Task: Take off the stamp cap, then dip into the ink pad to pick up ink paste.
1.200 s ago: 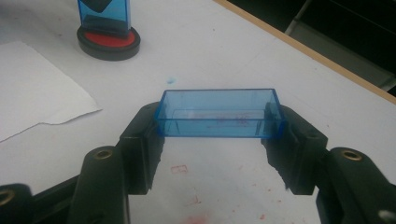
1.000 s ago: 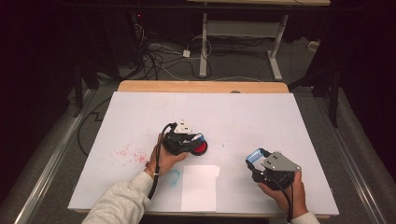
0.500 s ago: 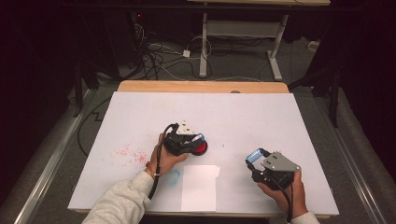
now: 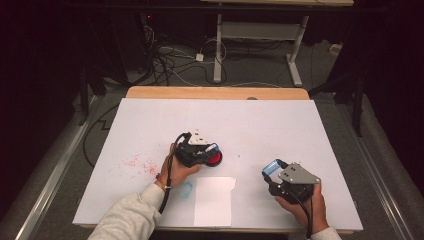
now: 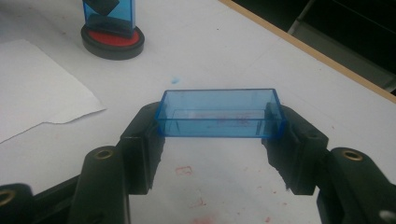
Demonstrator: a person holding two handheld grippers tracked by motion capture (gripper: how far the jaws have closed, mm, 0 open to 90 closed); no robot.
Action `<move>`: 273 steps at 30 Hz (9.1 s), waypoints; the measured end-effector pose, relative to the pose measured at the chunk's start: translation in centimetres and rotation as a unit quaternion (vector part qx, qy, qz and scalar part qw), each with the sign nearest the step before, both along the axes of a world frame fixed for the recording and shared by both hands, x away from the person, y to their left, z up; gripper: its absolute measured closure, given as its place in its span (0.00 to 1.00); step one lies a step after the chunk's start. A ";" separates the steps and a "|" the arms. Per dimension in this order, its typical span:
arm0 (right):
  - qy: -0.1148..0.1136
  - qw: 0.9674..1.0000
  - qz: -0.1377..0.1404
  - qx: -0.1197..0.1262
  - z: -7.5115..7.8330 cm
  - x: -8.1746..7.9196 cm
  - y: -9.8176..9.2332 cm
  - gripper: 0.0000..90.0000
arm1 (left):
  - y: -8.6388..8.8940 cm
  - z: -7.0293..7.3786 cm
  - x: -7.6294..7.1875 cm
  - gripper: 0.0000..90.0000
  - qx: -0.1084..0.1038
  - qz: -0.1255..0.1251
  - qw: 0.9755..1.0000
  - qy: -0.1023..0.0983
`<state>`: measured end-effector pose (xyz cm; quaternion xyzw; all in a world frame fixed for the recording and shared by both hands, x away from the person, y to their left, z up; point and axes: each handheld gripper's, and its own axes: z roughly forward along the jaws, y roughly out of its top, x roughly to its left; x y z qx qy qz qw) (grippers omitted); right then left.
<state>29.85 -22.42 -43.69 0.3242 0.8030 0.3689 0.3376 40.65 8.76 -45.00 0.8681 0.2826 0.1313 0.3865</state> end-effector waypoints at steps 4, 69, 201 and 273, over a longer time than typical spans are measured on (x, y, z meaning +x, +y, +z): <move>-0.002 1.000 0.000 0.000 0.0 0.0 0.0 0.45 | 0.2 0.3 0.0 0.76 -0.006 0.003 1.000 0.001; 0.001 1.000 0.003 -0.009 -0.1 0.0 0.1 0.45 | -0.4 0.1 -0.1 0.76 0.004 -0.007 1.000 0.002; -0.007 1.000 0.012 0.007 0.1 -0.4 -0.1 0.45 | 2.8 7.1 -6.6 0.76 -0.059 -0.089 0.992 -0.069; -0.001 1.000 0.022 -0.007 -0.1 -0.6 0.3 0.45 | 0.4 -1.4 -10.9 0.76 0.034 -0.139 0.990 0.001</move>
